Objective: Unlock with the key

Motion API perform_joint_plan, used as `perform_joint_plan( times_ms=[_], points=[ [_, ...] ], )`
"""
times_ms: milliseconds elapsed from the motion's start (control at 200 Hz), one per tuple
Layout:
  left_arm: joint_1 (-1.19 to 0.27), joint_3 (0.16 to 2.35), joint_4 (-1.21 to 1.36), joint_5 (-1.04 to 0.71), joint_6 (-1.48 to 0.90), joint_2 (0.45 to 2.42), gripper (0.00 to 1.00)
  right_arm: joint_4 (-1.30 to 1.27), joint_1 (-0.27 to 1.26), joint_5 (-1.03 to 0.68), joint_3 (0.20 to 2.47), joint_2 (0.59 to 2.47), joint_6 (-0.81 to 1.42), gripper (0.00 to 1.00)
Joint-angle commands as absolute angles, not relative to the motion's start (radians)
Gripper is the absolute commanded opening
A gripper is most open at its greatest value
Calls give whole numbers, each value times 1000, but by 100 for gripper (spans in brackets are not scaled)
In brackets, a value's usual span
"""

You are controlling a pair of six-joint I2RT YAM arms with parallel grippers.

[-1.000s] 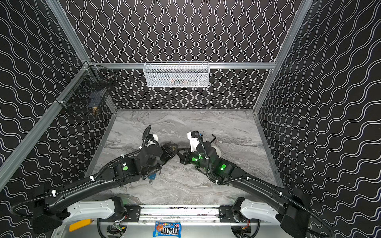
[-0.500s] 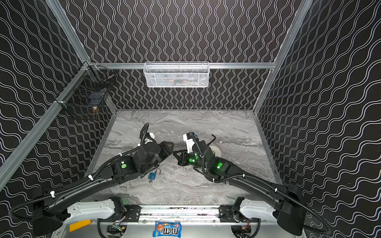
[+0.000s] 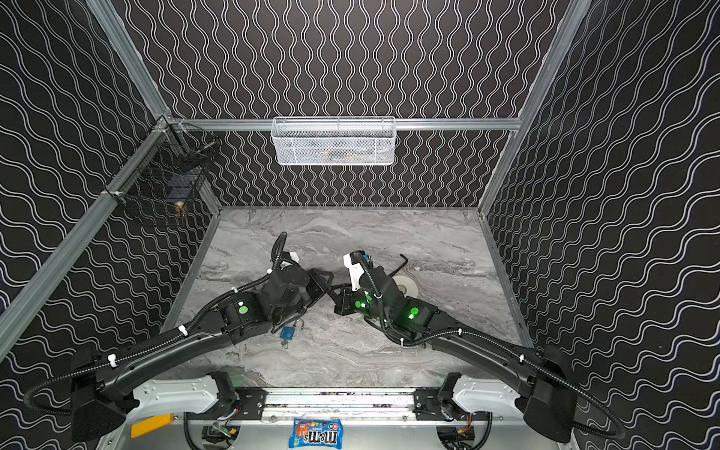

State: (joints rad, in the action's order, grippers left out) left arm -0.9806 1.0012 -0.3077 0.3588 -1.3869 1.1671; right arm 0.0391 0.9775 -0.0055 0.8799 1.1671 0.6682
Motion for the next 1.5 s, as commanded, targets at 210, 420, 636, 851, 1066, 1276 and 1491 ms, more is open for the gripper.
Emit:
perform_joint_plan(
  times_ms=[210,420,636,851,1066,1276,1491],
  points=[
    [-968,996,-267,331,-1417,1176,37,83,1008,70,915,1174,615,0],
    [-963,1002,-280,328,-1412,1179,34,106,1012,92,925,1178,599,0],
    [-945,996,-273,321,-1413,1171,31,118,1014,86,934,1188,589,0],
    [-944,1008,-273,305,-1405,1190,22,118,1013,91,936,1193,591,0],
    [-943,999,-270,251,-1376,1182,1,46,1009,68,915,1168,630,0],
    [-986,986,-251,189,-1370,1157,0,-22,973,7,940,1166,683,0],
    [-1011,980,-246,126,-1363,1156,0,-44,960,-1,990,1167,712,0]
  ],
)
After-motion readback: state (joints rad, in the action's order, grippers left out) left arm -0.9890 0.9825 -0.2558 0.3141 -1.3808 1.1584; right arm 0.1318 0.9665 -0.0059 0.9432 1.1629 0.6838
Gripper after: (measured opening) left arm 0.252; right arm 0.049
